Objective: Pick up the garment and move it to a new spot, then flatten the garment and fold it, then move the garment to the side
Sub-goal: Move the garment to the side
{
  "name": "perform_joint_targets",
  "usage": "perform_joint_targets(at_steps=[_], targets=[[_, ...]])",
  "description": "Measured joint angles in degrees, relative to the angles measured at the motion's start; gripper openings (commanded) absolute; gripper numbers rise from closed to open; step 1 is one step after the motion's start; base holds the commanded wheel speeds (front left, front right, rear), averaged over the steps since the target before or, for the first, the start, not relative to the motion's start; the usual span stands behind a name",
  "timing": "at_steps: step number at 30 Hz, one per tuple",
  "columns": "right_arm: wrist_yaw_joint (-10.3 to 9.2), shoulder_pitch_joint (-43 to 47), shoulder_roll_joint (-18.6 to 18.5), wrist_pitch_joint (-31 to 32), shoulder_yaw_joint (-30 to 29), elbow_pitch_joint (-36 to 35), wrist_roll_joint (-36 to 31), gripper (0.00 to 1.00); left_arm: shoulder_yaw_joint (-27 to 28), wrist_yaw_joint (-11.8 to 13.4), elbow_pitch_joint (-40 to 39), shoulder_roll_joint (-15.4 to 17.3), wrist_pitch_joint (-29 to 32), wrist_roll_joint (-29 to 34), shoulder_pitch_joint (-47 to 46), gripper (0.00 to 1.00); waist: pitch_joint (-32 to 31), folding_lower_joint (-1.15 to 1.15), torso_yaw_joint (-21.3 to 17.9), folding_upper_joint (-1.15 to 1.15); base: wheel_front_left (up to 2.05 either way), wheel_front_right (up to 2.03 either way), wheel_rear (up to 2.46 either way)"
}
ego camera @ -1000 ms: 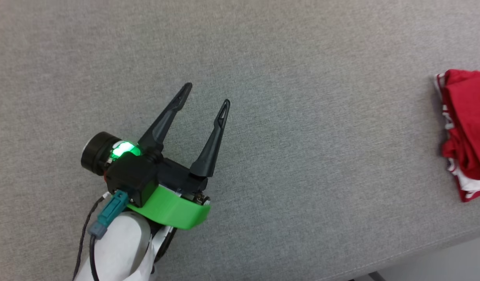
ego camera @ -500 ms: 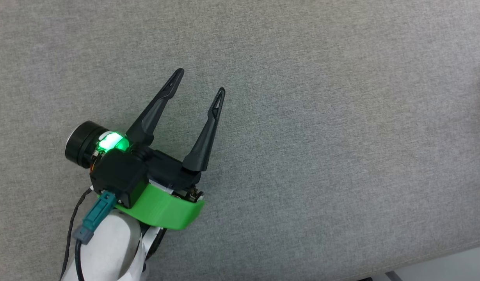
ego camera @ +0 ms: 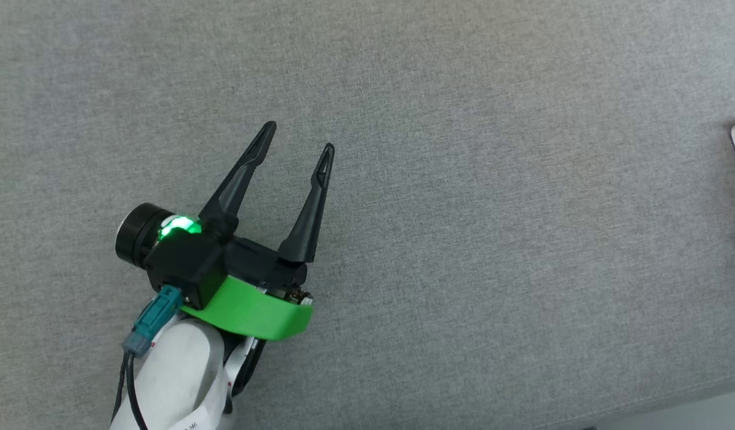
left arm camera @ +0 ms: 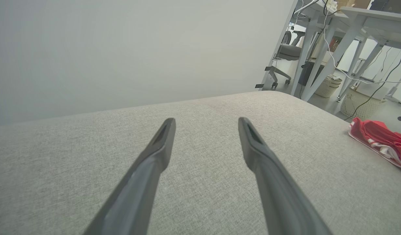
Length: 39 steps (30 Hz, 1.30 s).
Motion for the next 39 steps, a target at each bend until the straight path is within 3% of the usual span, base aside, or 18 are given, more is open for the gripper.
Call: perform_joint_targets(at_steps=[7, 14, 20, 26, 29, 39], targets=[[0.00, -0.34, 1.93, -4.31, 3.02, -7.12, 4.72, 1.00, 2.31, 0.93, 5.57, -0.82, -2.60, -2.74, 3.32, 1.00, -6.28, -0.01, 1.05, -0.01, 0.00, 0.00, 0.00], [0.00, 5.73, 7.54, -4.02, 4.42, -22.75, 14.86, 1.00, 5.41, 2.24, 9.09, -1.66, -3.42, -4.16, 7.46, 1.00, -13.53, -0.01, 2.87, -0.01, 0.00, 0.00, 0.00], [-0.01, 15.29, 13.73, -1.93, 2.23, -39.47, 19.65, 1.00, 7.45, 2.79, 10.98, -2.78, -3.77, -6.05, 10.33, 1.00, -19.07, -0.01, 5.02, -0.01, 0.00, 0.00, 0.00], [-0.01, 26.18, 22.76, -1.15, -0.25, -52.67, 20.64, 1.00, 9.06, 2.99, 12.58, -4.15, -3.78, -6.06, 12.35, 1.00, -22.99, -0.01, 7.88, -0.01, 0.00, 0.00, 0.00], [-0.01, 30.99, 26.89, -1.86, 0.34, -55.04, 21.86, 1.00, 9.11, 2.97, 14.07, -4.70, -3.78, -5.44, 13.33, 1.00, -24.29, -0.01, 9.26, -0.01, 0.00, 0.00, 0.00], [-0.02, 39.12, 33.70, -6.26, 2.11, -54.94, 21.08, 1.00, 10.78, 1.64, 16.52, -6.91, -3.78, -3.30, 14.45, 1.00, -26.39, -0.01, 12.25, 0.00, 0.00, 0.00, 0.00]])
